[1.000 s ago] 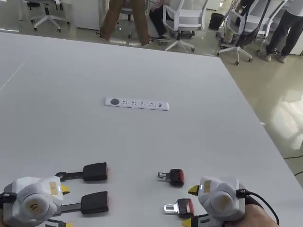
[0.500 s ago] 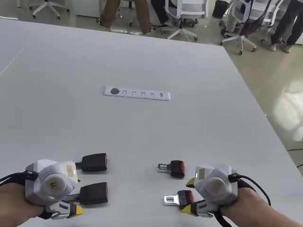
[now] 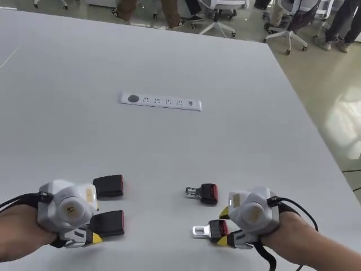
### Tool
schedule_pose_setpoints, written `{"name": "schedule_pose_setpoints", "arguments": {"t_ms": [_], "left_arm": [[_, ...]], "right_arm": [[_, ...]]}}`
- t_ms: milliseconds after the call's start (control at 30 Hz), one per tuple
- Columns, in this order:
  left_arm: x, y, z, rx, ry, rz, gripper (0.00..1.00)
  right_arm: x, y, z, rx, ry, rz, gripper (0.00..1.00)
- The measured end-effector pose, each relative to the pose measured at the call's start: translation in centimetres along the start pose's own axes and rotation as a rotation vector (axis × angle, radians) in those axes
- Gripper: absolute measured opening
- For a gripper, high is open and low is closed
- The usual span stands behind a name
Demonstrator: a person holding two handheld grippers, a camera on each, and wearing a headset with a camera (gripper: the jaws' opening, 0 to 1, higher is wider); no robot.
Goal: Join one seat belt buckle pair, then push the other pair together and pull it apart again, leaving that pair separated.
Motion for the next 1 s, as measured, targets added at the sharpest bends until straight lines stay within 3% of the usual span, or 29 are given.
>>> {"name": "schedule_pose_setpoints", "arguments": {"t_ms": [233,500,600,1000], "left_arm": [[-0.1,-0.2,-0.3,0.003,-0.027,0.018,0.32],[0.0,-0.5,-0.2,-0.020,-0.098,0.044,0.32],[0.0,-0.6,-0.1,-0.035,-0.155,0.046,0.32],[0.1,-0.9,0.2,-0.051,-0.246,0.073,0.31]], "right_arm": [[0.1,-0.6,0.2,0.017,-0.004,-0.023,0.34],[0.2,-0.7,0.2,0.015,0.078,-0.059,0.33],[-0.1,-1.3,0.6,-0.026,0.139,-0.061,0.33],[0.1,-1.2,0.4,-0.012,0.120,-0.070,0.32]]}}
Point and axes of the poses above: the centre of the closed fingertips' face, and the gripper's own axes: y roughly backward along the fingers, x roughly to its right, z roughly out of its underside, the point moved 4 cm from there along y, roughly backward along the fingers, and after that the axes turned 2 degrees about y, right-handed, at the moved point
